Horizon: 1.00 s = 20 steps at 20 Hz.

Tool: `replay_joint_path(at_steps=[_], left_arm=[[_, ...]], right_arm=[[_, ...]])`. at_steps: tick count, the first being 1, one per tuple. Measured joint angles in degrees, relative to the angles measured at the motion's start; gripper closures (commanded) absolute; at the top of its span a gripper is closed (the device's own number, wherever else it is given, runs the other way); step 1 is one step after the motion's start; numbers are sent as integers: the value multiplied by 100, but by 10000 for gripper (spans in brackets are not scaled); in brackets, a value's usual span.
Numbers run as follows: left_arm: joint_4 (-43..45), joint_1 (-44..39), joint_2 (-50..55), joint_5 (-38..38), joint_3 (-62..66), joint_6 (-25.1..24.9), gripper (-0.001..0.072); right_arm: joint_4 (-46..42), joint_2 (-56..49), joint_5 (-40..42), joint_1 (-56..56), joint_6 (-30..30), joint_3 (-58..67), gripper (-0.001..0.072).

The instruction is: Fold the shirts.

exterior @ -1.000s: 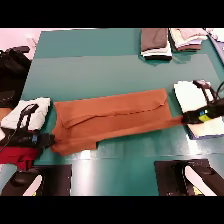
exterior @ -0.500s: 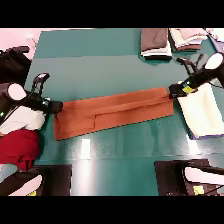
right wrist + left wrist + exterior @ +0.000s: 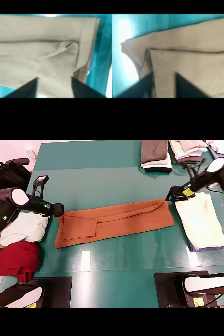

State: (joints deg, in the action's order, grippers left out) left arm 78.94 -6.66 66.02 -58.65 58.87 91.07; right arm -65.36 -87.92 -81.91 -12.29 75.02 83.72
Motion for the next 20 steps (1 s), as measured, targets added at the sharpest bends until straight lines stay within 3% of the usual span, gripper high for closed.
replay_joint_path(at_steps=[8,13,15,16,17,18,20], left_arm=[[-1069,-42,13,-4,142,-85,685],[-1325,-647,59,306,153,-66,686],[-1408,-1021,184,586,162,39,686],[-1440,-1209,284,743,186,72,686],[-1478,-1412,424,890,243,103,686],[-1521,-1604,599,1019,337,122,686],[-1574,-1934,1016,1191,636,149,686]], right_arm=[[909,-348,-63,-957,-511,-898,113],[1121,-717,205,-896,-730,-1255,130],[1215,-817,254,-807,-767,-1296,300],[1204,-866,291,-748,-780,-1309,475],[1185,-905,339,-684,-811,-1322,599],[1161,-925,372,-619,-841,-1331,673],[1137,-872,444,-505,-903,-1338,693]])
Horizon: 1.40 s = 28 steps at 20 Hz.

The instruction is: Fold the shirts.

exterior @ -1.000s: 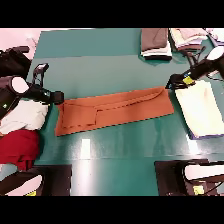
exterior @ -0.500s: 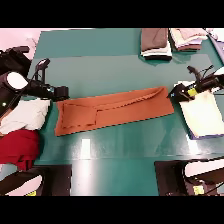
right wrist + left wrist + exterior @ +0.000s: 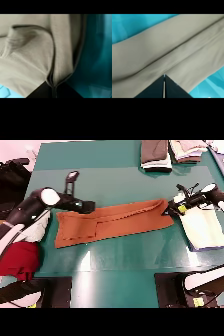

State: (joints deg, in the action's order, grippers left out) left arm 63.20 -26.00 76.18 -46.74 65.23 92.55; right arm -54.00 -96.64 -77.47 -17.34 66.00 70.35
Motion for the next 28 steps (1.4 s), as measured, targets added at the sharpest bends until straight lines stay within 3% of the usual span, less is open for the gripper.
replay_joint_path(at_steps=[8,15,22,28], left_arm=[[-192,-782,1963,164,1620,39,686],[-420,-925,2734,131,2120,39,686],[-275,-691,2638,-149,2323,42,686],[717,553,1091,-846,2409,55,685]], right_arm=[[848,1329,7,345,-68,610,694],[1054,1985,-136,1399,341,1644,693],[1084,2068,9,2516,603,2159,693],[1104,1987,763,3753,772,2238,693]])
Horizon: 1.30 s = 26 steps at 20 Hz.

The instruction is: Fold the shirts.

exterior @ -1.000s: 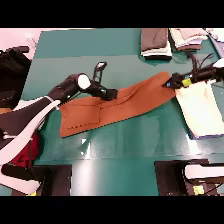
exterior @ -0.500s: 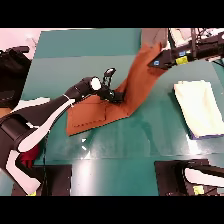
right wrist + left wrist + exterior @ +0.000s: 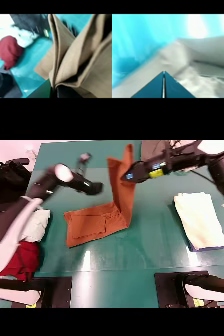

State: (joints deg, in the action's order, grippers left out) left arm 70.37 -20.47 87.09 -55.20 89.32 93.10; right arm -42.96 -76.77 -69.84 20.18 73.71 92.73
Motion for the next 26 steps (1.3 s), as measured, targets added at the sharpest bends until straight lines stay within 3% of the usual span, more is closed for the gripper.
replay_joint_path(at_steps=[2,3,4,9,15,18,22,26], left_arm=[[476,529,-708,-151,9,0,685],[671,752,-1025,-219,9,-2,685],[852,968,-1357,-269,9,-4,685],[1276,1543,-2312,-422,13,-15,685],[1397,1156,-2542,-402,-177,-17,685],[1414,800,-2564,-236,-332,-20,685],[1421,387,-2559,-55,-490,-20,685],[1427,221,-2476,-11,-540,-42,685]], right_arm=[[28,-201,527,636,50,4,677],[157,-372,859,1001,57,7,497],[339,-573,1204,1368,9,11,364],[763,-1248,2306,2321,-328,11,371],[-199,-828,1620,1246,-173,-599,362],[-634,-656,1102,271,76,-1331,110],[-457,-1049,734,-723,212,-2149,108],[319,-1742,614,-839,7,-2420,113]])
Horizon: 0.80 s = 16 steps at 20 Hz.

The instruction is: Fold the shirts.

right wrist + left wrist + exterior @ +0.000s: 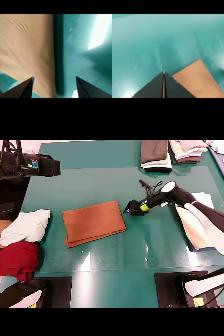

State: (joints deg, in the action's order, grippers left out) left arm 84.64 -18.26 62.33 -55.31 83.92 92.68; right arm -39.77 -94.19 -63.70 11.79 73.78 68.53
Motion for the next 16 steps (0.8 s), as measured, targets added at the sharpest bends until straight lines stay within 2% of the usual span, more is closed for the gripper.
replay_joint_path(at_steps=[4,5,6,7,8,12,16], left_arm=[[4,-50,48,4,-13,-7,685],[2,-57,52,9,-15,-15,685],[2,-59,57,13,-15,-17,685],[2,-61,59,15,-17,-17,685],[2,-63,61,17,-17,-17,685],[-160,-81,63,24,-17,-17,686],[-315,-404,63,28,-17,-17,686]], right_arm=[[608,-553,85,472,-170,118,122],[634,-680,118,610,-190,251,210],[632,-828,192,769,-208,433,391],[632,-981,256,922,-214,625,606],[546,-1086,328,1056,-238,815,692],[605,-1298,793,1366,-356,1558,693],[271,-896,1058,861,-232,1985,693]])
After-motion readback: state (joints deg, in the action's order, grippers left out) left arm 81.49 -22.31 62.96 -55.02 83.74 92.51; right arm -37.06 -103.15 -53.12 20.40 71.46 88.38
